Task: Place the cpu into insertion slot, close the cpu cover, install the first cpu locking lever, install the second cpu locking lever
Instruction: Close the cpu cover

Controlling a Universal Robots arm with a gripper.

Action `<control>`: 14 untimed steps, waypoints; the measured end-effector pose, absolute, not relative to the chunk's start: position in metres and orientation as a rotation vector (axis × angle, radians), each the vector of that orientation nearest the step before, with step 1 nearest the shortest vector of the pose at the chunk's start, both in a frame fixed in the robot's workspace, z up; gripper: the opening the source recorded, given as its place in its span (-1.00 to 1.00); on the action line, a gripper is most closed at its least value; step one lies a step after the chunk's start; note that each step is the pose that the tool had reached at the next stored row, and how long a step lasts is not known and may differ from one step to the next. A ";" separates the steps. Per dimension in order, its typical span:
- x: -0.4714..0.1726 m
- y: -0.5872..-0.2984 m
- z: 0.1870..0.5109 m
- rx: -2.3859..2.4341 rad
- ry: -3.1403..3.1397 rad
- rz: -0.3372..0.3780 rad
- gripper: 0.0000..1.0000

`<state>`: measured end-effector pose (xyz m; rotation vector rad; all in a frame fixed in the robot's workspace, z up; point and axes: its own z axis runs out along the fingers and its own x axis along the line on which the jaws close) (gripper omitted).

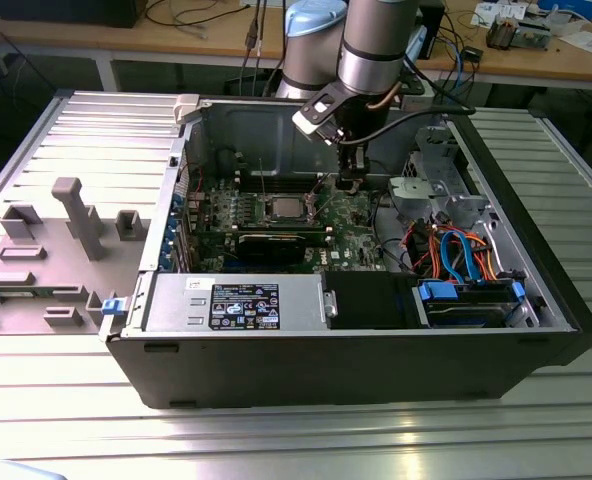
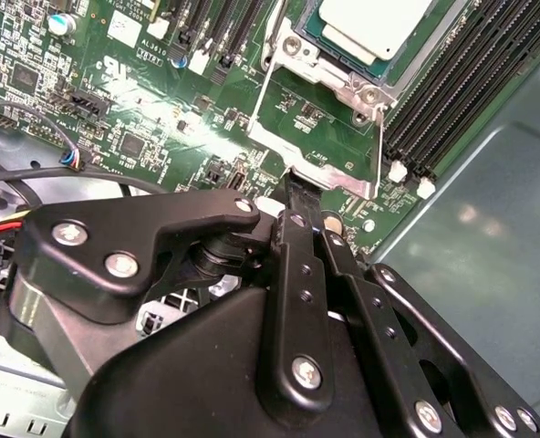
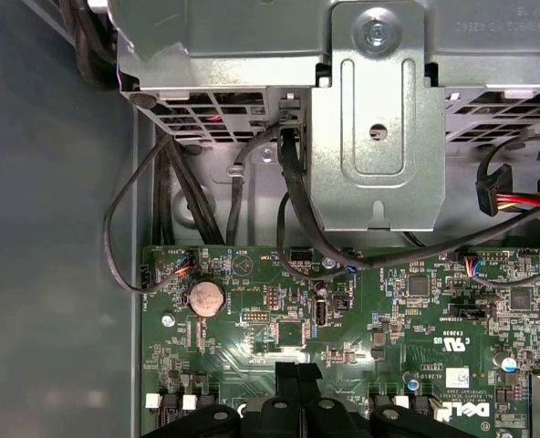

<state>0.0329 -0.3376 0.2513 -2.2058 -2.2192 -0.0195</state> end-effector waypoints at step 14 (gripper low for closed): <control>0.031 -0.338 0.251 -2.206 -2.219 -0.019 -0.79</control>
